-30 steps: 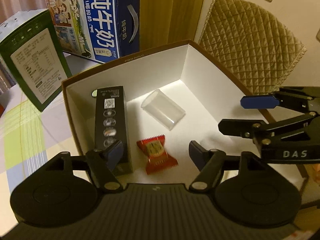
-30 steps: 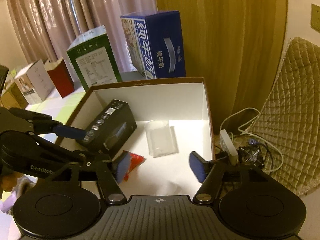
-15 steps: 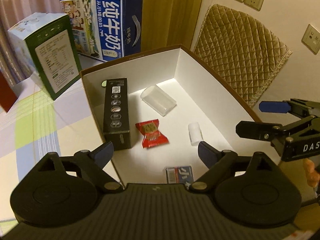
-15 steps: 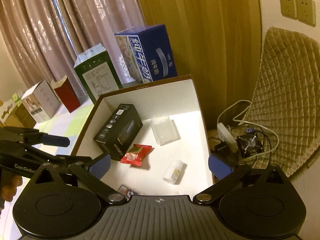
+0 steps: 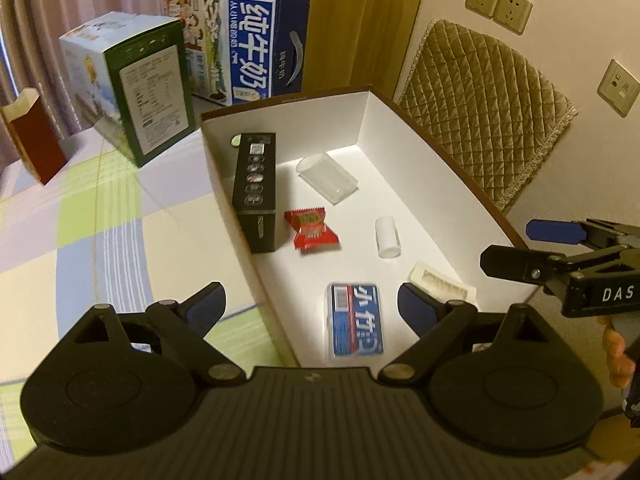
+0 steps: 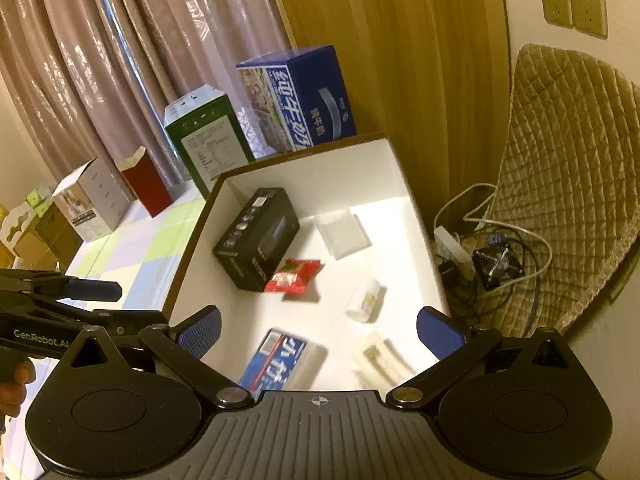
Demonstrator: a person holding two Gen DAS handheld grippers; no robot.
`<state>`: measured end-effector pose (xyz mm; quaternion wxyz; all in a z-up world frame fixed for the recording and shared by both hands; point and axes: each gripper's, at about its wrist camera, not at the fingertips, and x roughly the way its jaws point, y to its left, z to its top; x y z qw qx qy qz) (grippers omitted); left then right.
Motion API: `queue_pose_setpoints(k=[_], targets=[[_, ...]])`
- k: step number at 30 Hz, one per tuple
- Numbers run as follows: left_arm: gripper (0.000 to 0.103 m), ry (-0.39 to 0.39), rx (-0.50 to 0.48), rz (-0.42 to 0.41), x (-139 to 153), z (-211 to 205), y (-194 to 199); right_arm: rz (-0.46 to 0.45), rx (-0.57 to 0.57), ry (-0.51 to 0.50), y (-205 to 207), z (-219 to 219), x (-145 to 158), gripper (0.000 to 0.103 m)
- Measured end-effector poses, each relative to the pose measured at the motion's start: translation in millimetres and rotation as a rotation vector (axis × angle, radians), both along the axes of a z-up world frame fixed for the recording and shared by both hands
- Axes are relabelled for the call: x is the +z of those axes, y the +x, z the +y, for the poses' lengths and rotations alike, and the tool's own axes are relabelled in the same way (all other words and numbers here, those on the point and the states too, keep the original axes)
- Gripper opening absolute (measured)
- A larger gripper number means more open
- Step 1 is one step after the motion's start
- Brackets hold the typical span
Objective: Organize objects
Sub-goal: 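Withdraw both open tools from the brown box back over the table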
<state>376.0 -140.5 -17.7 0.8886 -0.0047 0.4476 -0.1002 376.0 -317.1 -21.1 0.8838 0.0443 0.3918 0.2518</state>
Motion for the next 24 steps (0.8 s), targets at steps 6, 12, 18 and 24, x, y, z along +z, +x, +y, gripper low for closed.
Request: queue_pose_setpoints(k=[6, 12, 18, 24], targets=[[0.091, -0.011, 0.020, 0.000, 2, 11, -24, 0.008, -0.005, 0.001, -21, 4, 1, 0.101], [0.091, -0.013, 0.043, -0.002, 2, 26, -46, -0.001, -0.003, 0.002, -43, 13, 6, 0.101], [0.091, -0.016, 0.054, 0.005, 1, 45, -71, 0.007, 0.013, 0.009, -68, 30, 8, 0.101], [0.091, -0.028, 0.071, 0.009, 0, 67, -97, 0.028, 0.031, 0.015, -91, 49, 6, 0.101]])
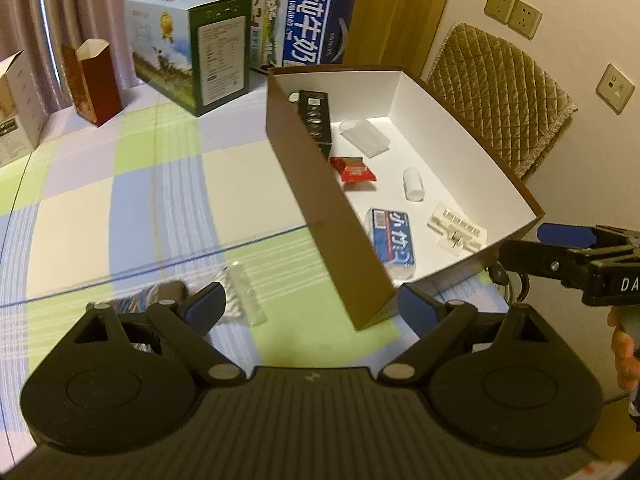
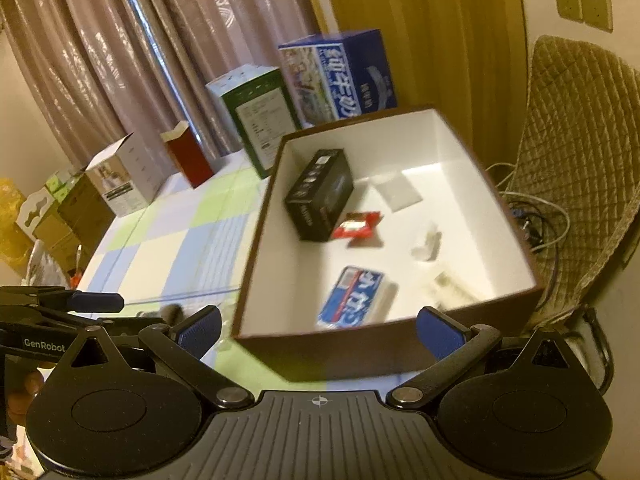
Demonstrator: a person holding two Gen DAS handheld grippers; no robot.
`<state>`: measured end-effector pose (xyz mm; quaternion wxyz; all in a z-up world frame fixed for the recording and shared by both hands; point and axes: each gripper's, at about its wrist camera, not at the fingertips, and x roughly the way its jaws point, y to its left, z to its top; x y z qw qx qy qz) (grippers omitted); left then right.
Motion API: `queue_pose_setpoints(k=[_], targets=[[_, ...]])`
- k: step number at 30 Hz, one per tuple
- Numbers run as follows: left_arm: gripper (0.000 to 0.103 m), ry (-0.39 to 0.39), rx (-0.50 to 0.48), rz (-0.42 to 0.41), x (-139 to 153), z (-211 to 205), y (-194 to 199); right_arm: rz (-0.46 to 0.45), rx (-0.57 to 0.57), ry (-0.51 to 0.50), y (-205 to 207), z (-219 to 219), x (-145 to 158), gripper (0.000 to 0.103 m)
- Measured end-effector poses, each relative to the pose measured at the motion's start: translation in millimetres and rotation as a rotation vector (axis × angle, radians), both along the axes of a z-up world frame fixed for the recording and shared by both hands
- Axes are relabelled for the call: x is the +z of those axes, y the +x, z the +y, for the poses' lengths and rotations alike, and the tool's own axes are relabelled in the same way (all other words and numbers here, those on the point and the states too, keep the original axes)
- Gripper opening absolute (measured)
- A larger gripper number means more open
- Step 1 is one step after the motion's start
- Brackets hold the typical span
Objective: Organize objects
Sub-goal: 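Withdraw both open tools from the brown box back over the table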
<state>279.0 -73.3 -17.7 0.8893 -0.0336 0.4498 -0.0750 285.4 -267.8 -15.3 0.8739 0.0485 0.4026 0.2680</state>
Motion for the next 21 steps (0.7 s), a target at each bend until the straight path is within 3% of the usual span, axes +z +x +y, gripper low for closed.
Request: queue_pose_setpoints(k=[21], targets=[[0.091, -0.042, 0.143, 0.073, -15, 92, -71, 0.078, 0.176, -0.032, -59, 91, -27, 0.101]])
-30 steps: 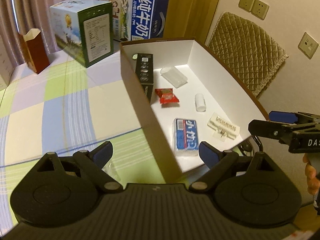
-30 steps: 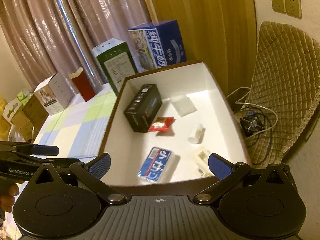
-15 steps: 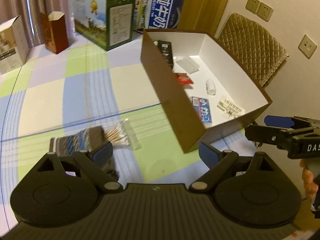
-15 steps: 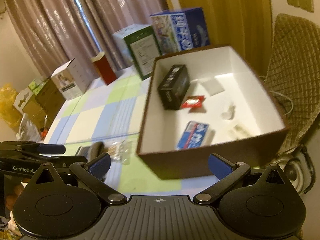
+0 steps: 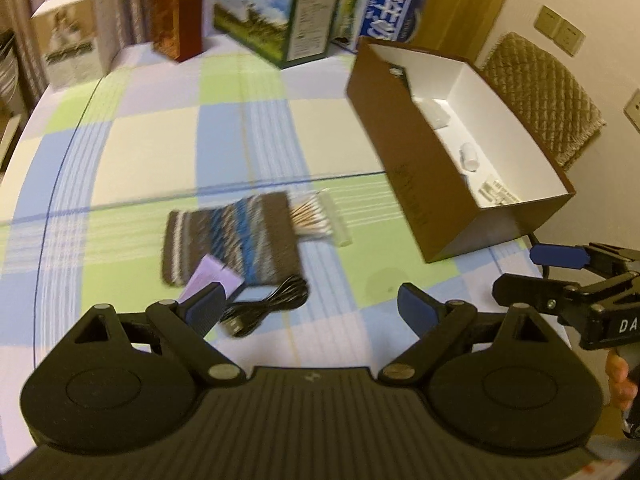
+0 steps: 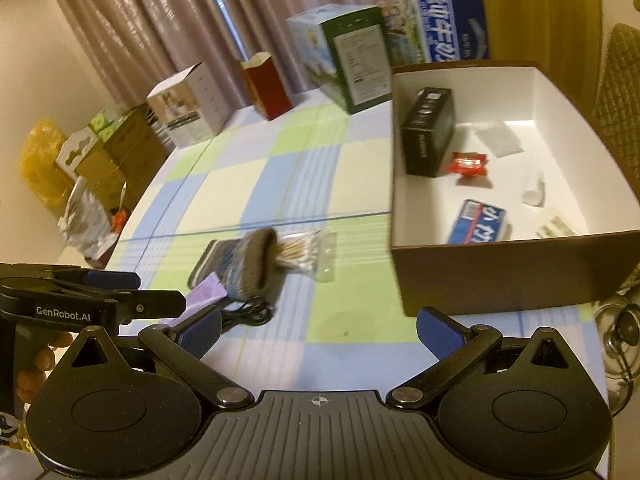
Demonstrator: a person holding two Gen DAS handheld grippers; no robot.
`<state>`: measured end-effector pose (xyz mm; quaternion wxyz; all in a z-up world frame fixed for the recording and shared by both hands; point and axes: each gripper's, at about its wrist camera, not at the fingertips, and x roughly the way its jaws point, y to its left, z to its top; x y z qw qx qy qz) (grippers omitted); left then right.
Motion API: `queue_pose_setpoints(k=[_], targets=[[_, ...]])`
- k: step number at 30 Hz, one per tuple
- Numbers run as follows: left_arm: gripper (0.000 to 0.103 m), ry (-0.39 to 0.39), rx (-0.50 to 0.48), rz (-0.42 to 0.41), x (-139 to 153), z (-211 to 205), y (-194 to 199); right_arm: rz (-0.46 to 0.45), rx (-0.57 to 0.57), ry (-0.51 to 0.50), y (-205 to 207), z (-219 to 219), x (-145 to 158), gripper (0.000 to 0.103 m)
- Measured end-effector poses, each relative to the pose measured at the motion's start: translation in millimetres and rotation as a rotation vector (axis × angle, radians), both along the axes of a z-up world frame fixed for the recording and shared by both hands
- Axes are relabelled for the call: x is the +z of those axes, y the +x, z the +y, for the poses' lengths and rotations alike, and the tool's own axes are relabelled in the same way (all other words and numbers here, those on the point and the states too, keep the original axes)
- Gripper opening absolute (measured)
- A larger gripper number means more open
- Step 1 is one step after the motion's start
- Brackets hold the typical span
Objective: Organize objects
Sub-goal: 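Withdraw both open tools from the brown box back over the table, then move the left tool toward the purple tube while the right tool closes on the black cable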
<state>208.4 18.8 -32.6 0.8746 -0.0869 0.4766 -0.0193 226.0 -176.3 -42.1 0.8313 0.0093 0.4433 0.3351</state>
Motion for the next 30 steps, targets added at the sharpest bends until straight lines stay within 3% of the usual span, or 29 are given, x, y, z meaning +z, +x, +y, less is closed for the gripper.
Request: queue_pose_setpoints(k=[15, 22, 26, 28, 30], targets=[[0.086, 0.017, 0.127, 0.037, -28, 63, -38, 0.039, 0.056, -0.029, -7, 45, -27, 0.101], [0.085, 0.036, 0.140, 0.058, -40, 75, -40, -0.008, 0.171, -0.057, -13, 76, -44, 0.100], [0.085, 0.035, 0.154, 0.072, -47, 86, -41, -0.005, 0.276, -0.070, -12, 98, -61, 0.060], [0.085, 0.037, 0.163, 0.076, -50, 92, -41, -0.013, 0.303, -0.064, -10, 107, -69, 0.053], [0.085, 0.038, 0.172, 0.080, -54, 97, -40, -0.026, 0.338, -0.077, -6, 118, -76, 0.038]])
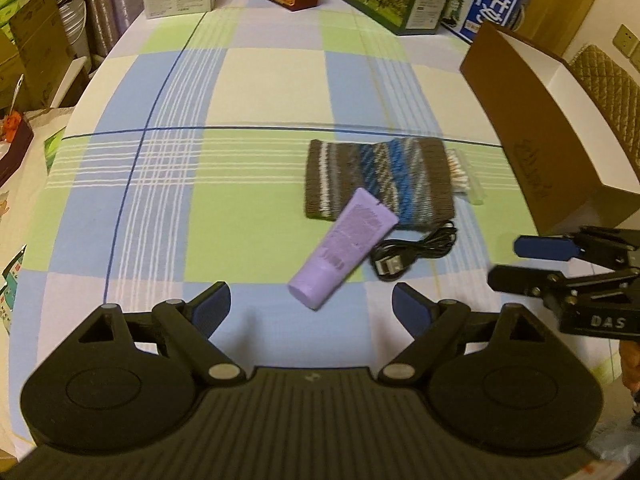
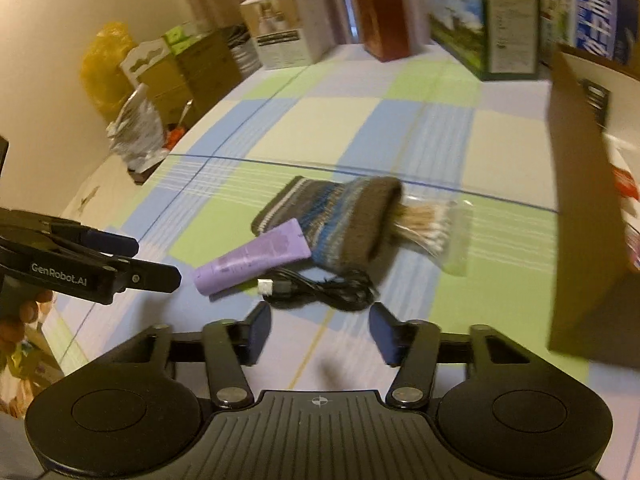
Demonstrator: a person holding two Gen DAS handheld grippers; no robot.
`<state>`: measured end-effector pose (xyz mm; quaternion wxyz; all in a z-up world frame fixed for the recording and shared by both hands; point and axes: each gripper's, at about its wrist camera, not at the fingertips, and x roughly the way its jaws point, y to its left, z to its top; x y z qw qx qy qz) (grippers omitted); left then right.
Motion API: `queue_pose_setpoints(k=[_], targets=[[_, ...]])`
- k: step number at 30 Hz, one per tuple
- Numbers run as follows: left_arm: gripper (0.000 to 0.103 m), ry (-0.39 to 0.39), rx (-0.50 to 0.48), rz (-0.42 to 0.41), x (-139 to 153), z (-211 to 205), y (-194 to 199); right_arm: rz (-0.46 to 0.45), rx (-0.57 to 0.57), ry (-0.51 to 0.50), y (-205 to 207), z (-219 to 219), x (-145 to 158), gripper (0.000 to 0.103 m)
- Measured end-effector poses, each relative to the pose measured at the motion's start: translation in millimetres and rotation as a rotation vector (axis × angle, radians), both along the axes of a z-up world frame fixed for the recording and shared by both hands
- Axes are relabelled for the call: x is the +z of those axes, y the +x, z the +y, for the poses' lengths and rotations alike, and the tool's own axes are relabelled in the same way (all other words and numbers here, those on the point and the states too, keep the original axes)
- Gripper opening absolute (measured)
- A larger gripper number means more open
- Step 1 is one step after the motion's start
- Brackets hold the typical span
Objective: Organize objects
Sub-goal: 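Move the left tool toward the purple tube while the right tool closes on the black cable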
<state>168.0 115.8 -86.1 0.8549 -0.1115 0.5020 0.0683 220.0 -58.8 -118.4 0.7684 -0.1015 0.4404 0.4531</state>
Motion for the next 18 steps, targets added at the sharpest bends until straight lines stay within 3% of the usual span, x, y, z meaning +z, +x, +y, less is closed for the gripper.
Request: queue_pose_setpoints(k=[3, 8, 16, 18], targets=[[0.082, -0.010, 0.013, 0.006, -5, 7, 1, -0.018, 0.029, 0.005, 6, 12, -9, 0.031], [0.082, -0.018, 0.027, 0.025, -14, 15, 2, -0.029, 0.063, 0.026, 15, 29, -16, 0.030], [0.082, -0.024, 0.039, 0.043, -20, 23, 2, 0.054, 0.094, 0.063, 31, 39, -39, 0.031], [0.082, -0.023, 0.041, 0.044, -20, 24, 2, 0.089, 0.085, 0.044, 32, 38, -40, 0.036]])
